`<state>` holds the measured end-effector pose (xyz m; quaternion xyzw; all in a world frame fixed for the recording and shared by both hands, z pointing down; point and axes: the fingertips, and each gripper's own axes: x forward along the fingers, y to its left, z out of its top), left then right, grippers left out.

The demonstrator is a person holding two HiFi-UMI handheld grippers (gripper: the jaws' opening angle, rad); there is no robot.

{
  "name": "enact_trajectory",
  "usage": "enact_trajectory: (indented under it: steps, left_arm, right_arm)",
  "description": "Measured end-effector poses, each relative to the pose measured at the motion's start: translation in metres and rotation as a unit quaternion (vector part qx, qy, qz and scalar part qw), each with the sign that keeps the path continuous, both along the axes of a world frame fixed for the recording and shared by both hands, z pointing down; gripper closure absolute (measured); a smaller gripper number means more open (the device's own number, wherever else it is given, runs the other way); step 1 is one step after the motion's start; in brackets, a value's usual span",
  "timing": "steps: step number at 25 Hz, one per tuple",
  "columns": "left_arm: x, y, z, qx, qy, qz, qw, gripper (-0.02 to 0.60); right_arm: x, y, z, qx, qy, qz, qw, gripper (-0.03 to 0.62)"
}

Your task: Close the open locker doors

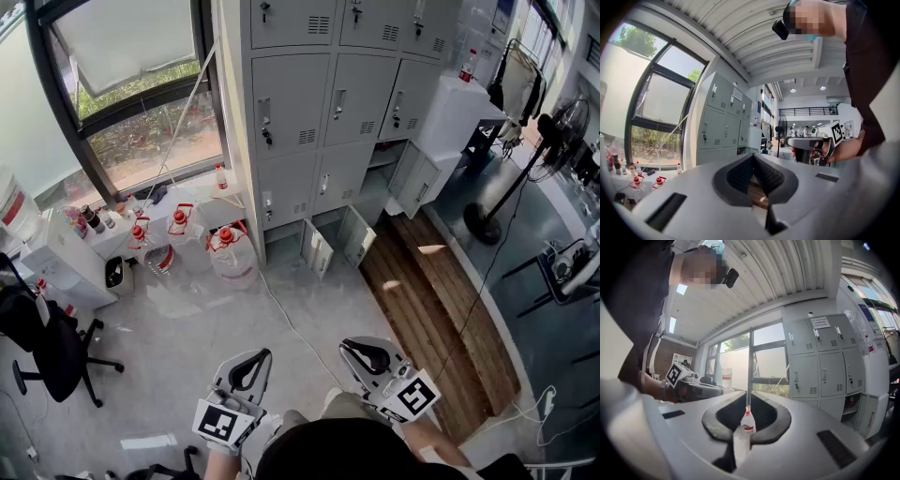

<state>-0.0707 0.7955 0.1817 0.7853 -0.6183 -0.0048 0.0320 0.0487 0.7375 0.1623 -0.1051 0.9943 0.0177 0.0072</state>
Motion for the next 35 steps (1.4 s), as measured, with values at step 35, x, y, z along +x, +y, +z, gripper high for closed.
enact_trajectory:
  steps: [35]
  left_arm:
    - [0.038,-0.303,0.033,-0.068,-0.032,0.050,0.9959,0.572]
  right_arm:
    - [0.038,-0.268,0.024,-0.040,0.003,0.034,0.999,0.555]
